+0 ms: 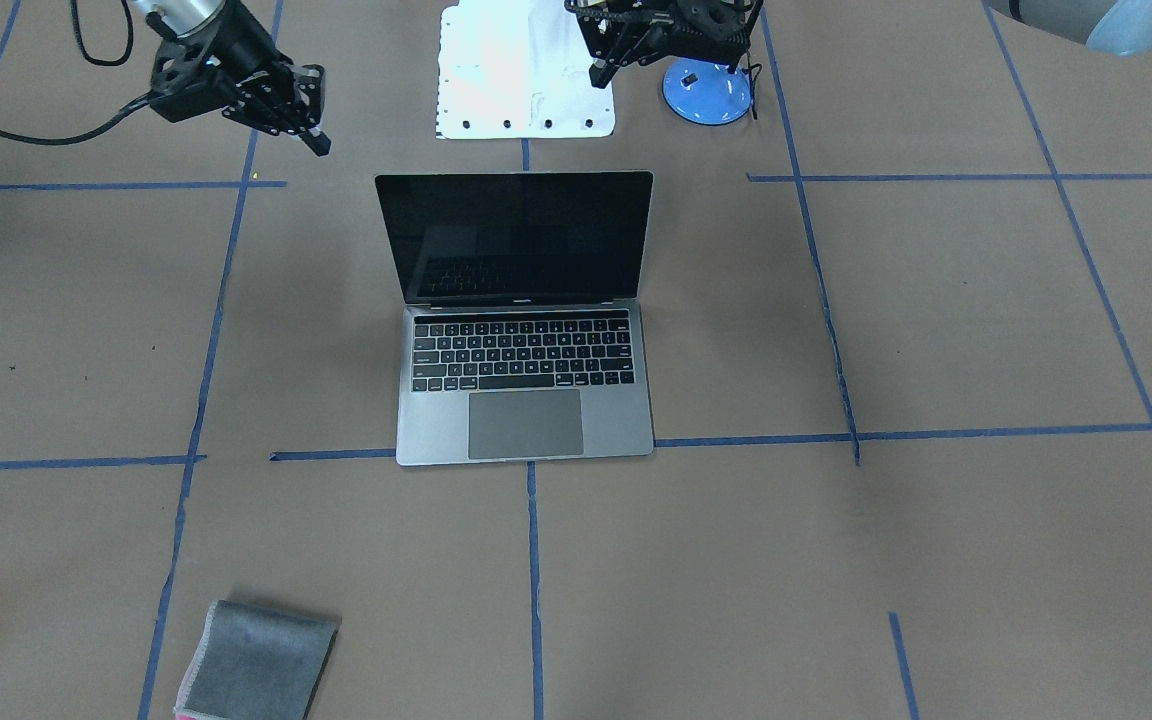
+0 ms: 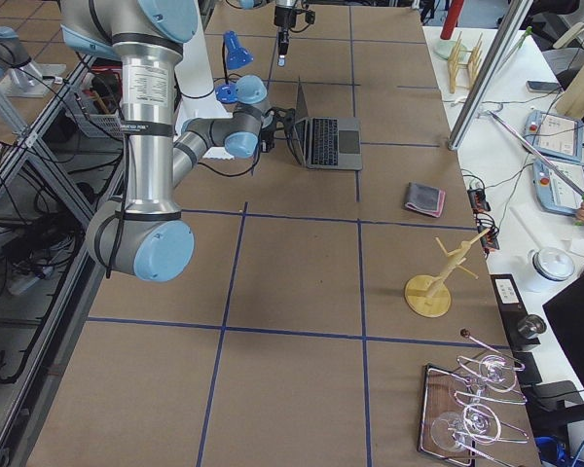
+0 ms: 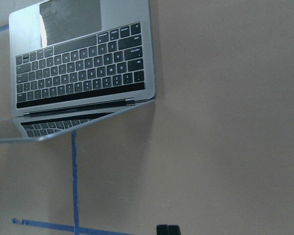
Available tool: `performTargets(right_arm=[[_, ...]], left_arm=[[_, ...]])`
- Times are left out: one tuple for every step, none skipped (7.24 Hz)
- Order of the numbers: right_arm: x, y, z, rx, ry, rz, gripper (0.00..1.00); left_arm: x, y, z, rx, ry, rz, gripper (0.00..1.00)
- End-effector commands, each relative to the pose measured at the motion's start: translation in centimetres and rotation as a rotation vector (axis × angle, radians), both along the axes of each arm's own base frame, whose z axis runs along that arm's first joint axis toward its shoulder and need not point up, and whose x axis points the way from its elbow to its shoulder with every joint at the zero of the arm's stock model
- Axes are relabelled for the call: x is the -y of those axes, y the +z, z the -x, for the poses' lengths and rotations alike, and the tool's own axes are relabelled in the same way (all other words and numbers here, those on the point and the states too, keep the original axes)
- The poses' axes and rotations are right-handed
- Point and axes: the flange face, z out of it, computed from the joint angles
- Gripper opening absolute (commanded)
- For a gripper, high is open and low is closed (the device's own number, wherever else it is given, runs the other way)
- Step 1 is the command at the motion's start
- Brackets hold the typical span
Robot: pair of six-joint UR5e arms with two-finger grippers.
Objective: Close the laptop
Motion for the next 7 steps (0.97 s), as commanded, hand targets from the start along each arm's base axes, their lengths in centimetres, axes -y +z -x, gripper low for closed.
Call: performTargets(right_arm=[[-2.2, -1.9, 6.2, 0.02, 0.048, -0.052, 0.01], [-2.1, -2.2, 7.6, 0.024, 0.047, -0.045, 0.01], [-2.1, -2.0, 8.4, 0.017, 0.045, -0.039, 0.01], [-2.1, -1.9, 8.5, 0.016, 0.049, -0.039, 0.01], [-2.0, -1.9, 8.5, 0.013, 0.055, -0.042, 0.01], [-1.6, -1.8, 8.3, 0.011, 0.067, -0.044, 0.01], [-0.4, -1.8, 8.0, 0.007, 0.102, -0.051, 0.0]], left_arm=[[0.1, 1.4, -2.9, 0.053, -0.013, -0.006, 0.01], [-0.2, 1.8, -4.0, 0.068, -0.012, -0.012, 0.01], [0.0, 1.6, -4.6, 0.07, -0.011, -0.01, 0.01], [0.6, 1.2, -5.7, 0.077, -0.01, -0.007, 0.01], [0.3, 1.4, -6.3, 0.086, 0.0, -0.005, 0.01], [0.4, 1.5, -6.7, 0.091, -0.005, -0.008, 0.01], [0.9, 2.0, -7.5, 0.107, -0.021, -0.013, 0.01]])
